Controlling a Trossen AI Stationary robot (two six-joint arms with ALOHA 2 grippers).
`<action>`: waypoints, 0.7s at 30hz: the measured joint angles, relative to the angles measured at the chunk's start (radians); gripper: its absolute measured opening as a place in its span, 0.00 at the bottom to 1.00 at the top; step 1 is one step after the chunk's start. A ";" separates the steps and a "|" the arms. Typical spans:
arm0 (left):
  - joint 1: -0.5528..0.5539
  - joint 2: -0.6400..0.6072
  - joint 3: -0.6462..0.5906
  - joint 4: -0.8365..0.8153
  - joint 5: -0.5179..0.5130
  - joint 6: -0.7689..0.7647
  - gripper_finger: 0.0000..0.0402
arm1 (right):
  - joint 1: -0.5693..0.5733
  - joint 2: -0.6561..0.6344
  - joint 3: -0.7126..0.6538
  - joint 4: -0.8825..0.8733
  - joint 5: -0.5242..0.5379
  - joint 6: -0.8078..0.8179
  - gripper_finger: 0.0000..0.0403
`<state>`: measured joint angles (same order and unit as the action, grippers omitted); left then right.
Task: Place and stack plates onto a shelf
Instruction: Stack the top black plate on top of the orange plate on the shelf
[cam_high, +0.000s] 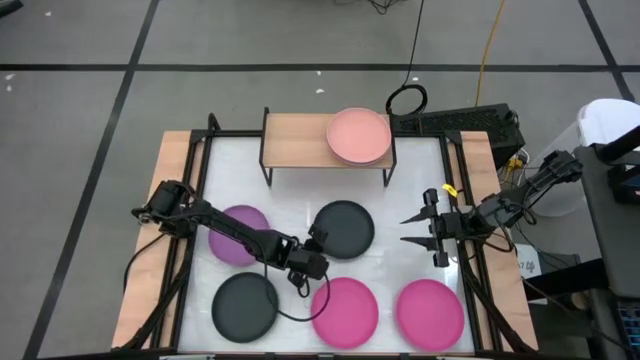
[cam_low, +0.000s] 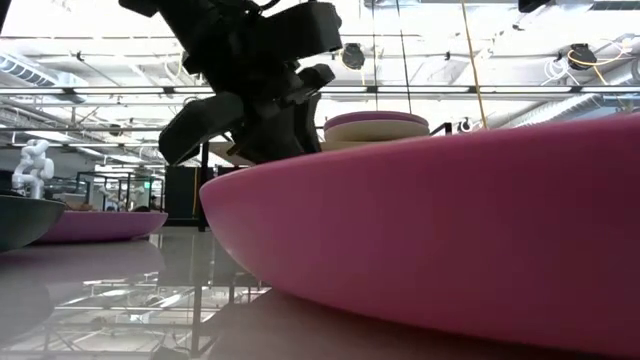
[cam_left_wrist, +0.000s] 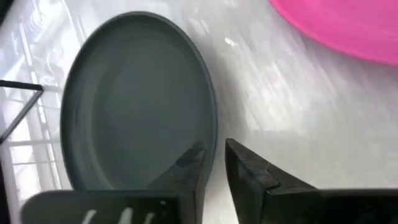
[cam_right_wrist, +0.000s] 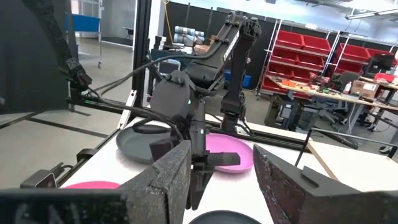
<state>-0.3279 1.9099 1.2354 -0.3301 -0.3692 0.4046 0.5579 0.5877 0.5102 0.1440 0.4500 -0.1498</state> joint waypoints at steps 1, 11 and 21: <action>0.004 0.000 0.000 -0.003 0.000 0.006 0.20 | 0.000 0.000 0.000 0.000 0.000 0.000 0.39; 0.042 0.014 0.000 -0.015 0.035 0.008 0.32 | 0.000 0.000 0.000 -0.006 -0.001 0.007 0.39; 0.068 0.088 0.000 0.032 -0.008 0.031 0.30 | 0.000 0.002 0.000 -0.011 -0.005 0.007 0.39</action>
<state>-0.2598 1.9978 1.2353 -0.2976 -0.3771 0.4355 0.5579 0.5901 0.5102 0.1326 0.4450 -0.1432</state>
